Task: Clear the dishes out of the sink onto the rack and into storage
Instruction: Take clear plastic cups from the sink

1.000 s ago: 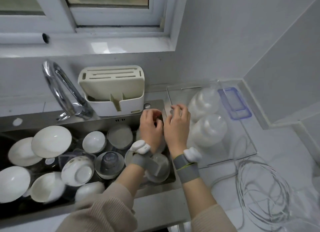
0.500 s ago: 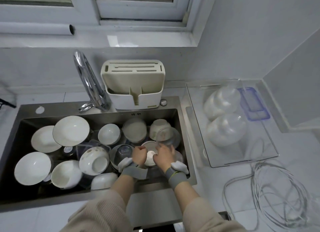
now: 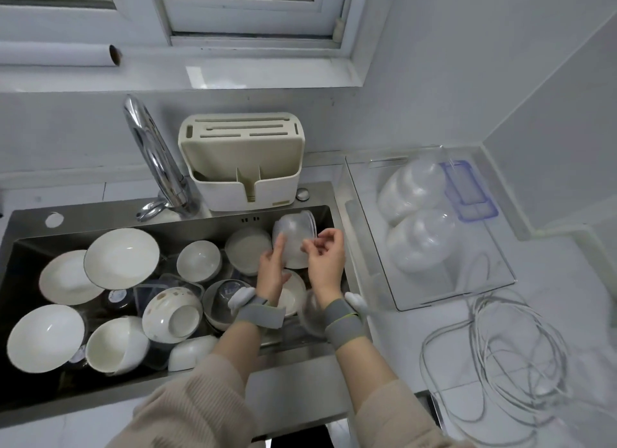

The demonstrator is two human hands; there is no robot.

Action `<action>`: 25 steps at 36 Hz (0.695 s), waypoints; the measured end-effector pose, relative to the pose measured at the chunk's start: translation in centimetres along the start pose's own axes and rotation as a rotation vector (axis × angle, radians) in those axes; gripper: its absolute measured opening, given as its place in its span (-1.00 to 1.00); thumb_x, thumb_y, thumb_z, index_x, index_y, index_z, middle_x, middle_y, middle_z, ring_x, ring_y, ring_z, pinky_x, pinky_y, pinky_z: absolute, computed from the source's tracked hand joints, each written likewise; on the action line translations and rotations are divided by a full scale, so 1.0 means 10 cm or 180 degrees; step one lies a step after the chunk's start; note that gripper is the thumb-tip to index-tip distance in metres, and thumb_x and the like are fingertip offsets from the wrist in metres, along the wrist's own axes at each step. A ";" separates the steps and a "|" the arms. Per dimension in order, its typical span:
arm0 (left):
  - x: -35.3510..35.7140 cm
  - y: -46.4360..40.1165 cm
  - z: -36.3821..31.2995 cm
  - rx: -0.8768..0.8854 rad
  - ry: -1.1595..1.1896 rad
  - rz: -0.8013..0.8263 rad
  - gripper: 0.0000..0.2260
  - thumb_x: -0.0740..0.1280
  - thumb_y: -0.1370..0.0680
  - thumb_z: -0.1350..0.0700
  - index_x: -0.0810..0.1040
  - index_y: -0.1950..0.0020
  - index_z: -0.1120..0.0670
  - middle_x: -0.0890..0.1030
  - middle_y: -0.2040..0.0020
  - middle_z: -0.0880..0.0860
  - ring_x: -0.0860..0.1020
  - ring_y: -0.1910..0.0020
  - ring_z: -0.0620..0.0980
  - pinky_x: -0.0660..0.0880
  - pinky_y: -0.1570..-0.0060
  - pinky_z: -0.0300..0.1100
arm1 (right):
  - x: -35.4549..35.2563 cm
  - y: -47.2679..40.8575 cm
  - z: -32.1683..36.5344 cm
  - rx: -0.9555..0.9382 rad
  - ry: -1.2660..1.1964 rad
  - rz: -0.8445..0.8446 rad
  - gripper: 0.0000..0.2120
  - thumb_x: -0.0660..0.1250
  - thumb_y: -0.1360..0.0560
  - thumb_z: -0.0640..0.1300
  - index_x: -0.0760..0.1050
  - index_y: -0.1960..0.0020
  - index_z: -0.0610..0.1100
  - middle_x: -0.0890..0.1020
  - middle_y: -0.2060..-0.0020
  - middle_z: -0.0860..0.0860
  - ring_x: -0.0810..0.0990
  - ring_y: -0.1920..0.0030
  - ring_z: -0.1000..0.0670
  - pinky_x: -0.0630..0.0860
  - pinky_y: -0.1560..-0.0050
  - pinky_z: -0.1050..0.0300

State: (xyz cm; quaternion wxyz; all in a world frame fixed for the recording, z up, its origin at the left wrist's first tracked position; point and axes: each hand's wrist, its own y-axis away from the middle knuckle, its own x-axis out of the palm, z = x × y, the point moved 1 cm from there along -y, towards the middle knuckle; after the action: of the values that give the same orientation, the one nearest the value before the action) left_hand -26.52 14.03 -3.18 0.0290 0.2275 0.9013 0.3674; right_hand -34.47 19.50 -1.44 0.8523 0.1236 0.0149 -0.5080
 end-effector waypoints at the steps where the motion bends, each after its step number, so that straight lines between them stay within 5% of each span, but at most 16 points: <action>1: 0.02 -0.01 -0.03 0.0044 0.0086 0.0022 -0.32 0.26 -0.47 -0.33 0.36 -0.38 0.14 0.48 -0.31 0.21 0.47 -0.27 0.14 0.46 -0.21 0.04 | -0.02 -0.01 0.03 0.0023 -0.0115 0.0027 -0.75 0.38 -0.46 -0.38 0.36 -0.01 -0.18 0.56 0.28 -0.02 0.63 0.24 0.04 0.59 0.07 0.18; 4: 0.08 -0.01 -0.10 0.0140 0.0296 0.0031 -0.23 0.34 -0.46 -0.24 0.20 -0.51 0.17 0.32 -0.44 0.29 0.36 -0.39 0.24 0.48 -0.26 0.05 | -0.07 -0.04 0.09 0.0062 -0.0276 0.0169 -0.74 0.40 -0.45 -0.37 0.40 -0.06 -0.18 0.60 0.27 -0.05 0.65 0.22 0.05 0.59 0.05 0.21; 8: 0.11 -0.05 -0.19 0.0246 0.0529 0.0114 -0.38 0.38 -0.49 -0.16 0.30 -0.43 0.10 0.42 -0.33 0.04 0.43 -0.32 0.05 0.52 -0.04 -0.13 | -0.13 -0.04 0.19 0.0070 -0.0417 0.0275 -0.78 0.41 -0.45 -0.37 0.46 -0.01 -0.17 0.60 0.25 -0.07 0.65 0.19 0.00 0.59 0.07 0.25; 11: 0.14 -0.03 -0.26 0.0474 0.0522 0.0169 -0.44 0.39 -0.48 -0.16 0.38 -0.37 0.11 0.50 -0.26 0.06 0.50 -0.21 0.00 0.50 0.01 -0.15 | -0.22 -0.07 0.29 -0.0027 -0.0488 0.0374 -0.86 0.42 -0.48 -0.26 0.49 0.01 -0.17 0.61 0.23 -0.06 0.63 0.20 0.05 0.54 0.14 0.32; 14: 0.21 0.02 -0.36 0.0808 0.0380 0.0144 -0.29 0.44 -0.40 -0.20 0.38 -0.37 0.22 0.54 -0.20 0.12 0.54 -0.16 0.04 0.53 -0.02 -0.10 | -0.30 -0.10 0.41 -0.0133 -0.0609 0.0442 -0.92 0.29 -0.58 -0.17 0.53 0.02 -0.17 0.62 0.26 -0.03 0.58 0.28 0.18 0.49 0.20 0.37; 20: 0.42 0.17 -0.60 0.1385 0.0000 -0.0055 -0.12 0.35 -0.28 -0.40 0.35 -0.43 0.12 0.50 -0.33 0.11 0.48 -0.31 0.08 0.42 -0.31 0.13 | -0.60 -0.23 0.61 -0.0162 -0.0874 -0.0325 -0.78 0.15 -0.65 -0.22 0.50 0.11 -0.15 0.56 0.27 0.00 0.54 0.30 0.14 0.55 0.17 0.30; 23: 0.51 0.22 -0.73 0.1566 0.0016 -0.0135 -0.15 0.34 -0.28 -0.41 0.37 -0.41 0.08 0.53 -0.29 0.03 0.51 -0.26 -0.02 0.42 -0.33 0.04 | -0.91 -0.36 0.69 0.0028 -0.1275 -0.0900 -0.80 0.05 -0.65 -0.29 0.42 -0.11 -0.14 0.47 0.26 0.00 0.46 0.32 0.10 0.53 0.23 0.28; 25: 0.57 0.25 -0.81 0.1670 -0.0012 -0.0062 -0.19 0.35 -0.30 -0.38 0.35 -0.41 0.06 0.52 -0.30 0.00 0.49 -0.28 -0.05 0.40 -0.35 -0.01 | -1.15 -0.45 0.73 0.0100 -0.1484 -0.1231 -0.63 -0.02 -0.58 -0.38 0.35 -0.22 -0.03 0.43 0.28 0.00 0.38 0.39 0.10 0.45 0.31 0.29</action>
State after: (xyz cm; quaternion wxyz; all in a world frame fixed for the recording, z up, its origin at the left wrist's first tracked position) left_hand -32.43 12.83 5.09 -0.0258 0.2193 0.9678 0.1204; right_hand -44.69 25.76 6.45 0.7182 0.0116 -0.1658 -0.6757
